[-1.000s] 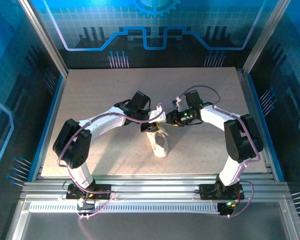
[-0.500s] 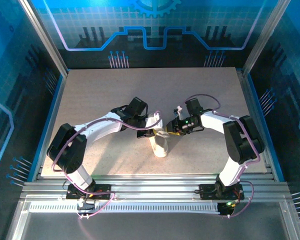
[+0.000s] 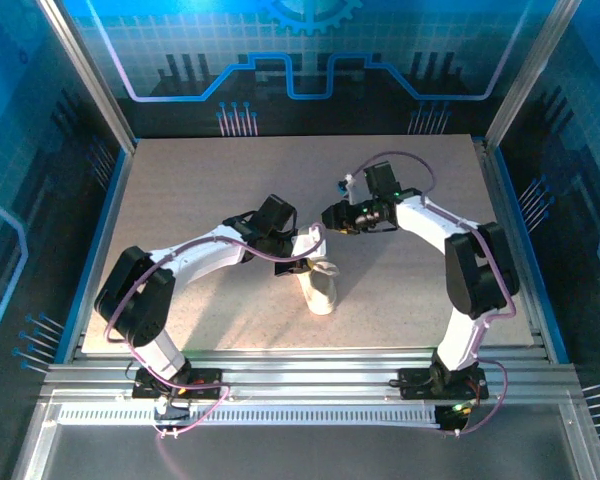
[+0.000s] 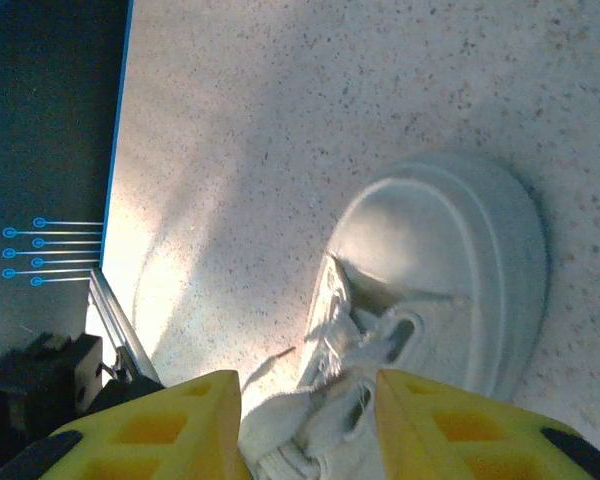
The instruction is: Tie the shoes
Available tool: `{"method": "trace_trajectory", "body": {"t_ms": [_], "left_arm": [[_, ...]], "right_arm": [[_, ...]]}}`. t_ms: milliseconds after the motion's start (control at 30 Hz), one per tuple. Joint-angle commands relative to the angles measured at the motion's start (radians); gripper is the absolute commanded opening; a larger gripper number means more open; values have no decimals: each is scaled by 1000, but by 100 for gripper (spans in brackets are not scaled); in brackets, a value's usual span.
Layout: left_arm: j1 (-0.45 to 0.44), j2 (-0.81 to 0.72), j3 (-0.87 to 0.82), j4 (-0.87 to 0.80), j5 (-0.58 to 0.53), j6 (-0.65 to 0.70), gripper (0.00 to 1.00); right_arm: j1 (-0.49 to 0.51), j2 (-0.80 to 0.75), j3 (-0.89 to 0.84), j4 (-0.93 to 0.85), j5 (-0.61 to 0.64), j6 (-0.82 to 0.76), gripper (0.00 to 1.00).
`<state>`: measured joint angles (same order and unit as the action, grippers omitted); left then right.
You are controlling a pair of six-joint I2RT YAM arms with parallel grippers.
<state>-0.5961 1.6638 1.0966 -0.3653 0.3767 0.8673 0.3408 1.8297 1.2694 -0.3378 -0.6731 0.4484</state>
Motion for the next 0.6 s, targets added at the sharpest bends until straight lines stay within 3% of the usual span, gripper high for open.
{"method": "trace_trajectory", "body": {"t_ms": [0,333,567], "left_arm": [[-10,15,-5,6,5,24,15],[-11,-4,-29,3,13,24,11],[-15,-4,-38,4,18,24,11]], "right_arm": [[40,56,56,-106,-23,-17,40],[95,86,108,-218,6,5,38],[130,89,117,-292,96,-5,38]]}}
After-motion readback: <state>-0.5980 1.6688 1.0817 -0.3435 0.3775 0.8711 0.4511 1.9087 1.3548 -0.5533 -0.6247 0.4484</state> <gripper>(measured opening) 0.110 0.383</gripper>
